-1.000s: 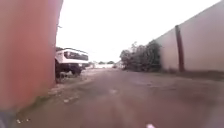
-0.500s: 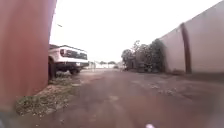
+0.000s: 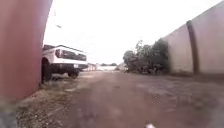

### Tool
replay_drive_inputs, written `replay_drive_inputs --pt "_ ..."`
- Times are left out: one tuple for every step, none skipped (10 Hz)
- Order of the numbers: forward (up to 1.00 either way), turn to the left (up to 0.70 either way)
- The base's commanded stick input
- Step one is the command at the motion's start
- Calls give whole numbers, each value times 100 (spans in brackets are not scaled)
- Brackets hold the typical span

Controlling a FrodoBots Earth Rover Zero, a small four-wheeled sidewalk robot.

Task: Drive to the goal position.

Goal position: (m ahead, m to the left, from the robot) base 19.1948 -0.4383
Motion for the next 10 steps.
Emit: replay_drive_inputs --pt "100 0" --pt "100 0" --pt "100 0" --pt "100 0" --pt "100 0" --pt "100 0" --pt "100 0" --pt "100 0" --pt "100 0" --pt "100 0"
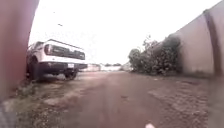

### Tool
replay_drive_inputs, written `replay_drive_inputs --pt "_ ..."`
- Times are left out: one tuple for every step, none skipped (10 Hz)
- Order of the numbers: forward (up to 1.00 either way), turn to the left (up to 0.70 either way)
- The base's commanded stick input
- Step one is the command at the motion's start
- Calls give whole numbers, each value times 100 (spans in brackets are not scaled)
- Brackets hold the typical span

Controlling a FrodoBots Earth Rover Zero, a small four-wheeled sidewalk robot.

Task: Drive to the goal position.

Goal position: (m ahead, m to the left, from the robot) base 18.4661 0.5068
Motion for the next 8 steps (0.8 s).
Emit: replay_drive_inputs --pt "100 0" --pt "100 0" --pt "100 0" --pt "100 0" --pt "100 0" --pt "100 0" --pt "100 0" --pt "100 0"
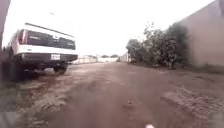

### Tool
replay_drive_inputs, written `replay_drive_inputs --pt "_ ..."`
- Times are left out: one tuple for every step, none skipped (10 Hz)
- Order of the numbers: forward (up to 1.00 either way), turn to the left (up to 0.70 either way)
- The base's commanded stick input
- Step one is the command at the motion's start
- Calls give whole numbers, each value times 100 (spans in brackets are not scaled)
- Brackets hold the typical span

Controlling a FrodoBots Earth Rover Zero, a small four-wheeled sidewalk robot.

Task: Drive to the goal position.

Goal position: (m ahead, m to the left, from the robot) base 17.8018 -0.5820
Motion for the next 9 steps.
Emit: replay_drive_inputs --pt "100 0" --pt "100 0" --pt "100 0" --pt "100 0" --pt "100 0" --pt "100 0" --pt "100 0" --pt "100 0" --pt "100 0"
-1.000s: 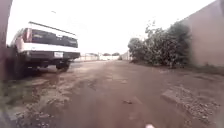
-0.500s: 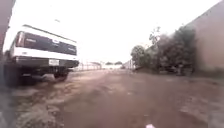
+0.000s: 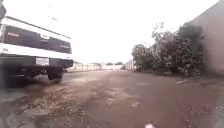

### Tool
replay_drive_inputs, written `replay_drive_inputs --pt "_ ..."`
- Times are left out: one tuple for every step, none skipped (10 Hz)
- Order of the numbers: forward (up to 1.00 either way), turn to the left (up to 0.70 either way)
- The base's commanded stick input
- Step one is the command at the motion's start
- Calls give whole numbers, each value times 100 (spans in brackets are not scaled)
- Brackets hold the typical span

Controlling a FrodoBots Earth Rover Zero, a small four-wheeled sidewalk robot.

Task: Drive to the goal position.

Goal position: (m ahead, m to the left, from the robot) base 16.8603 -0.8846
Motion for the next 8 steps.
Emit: replay_drive_inputs --pt "100 0" --pt "100 0" --pt "100 0" --pt "100 0" --pt "100 0" --pt "100 0" --pt "100 0" --pt "100 0"
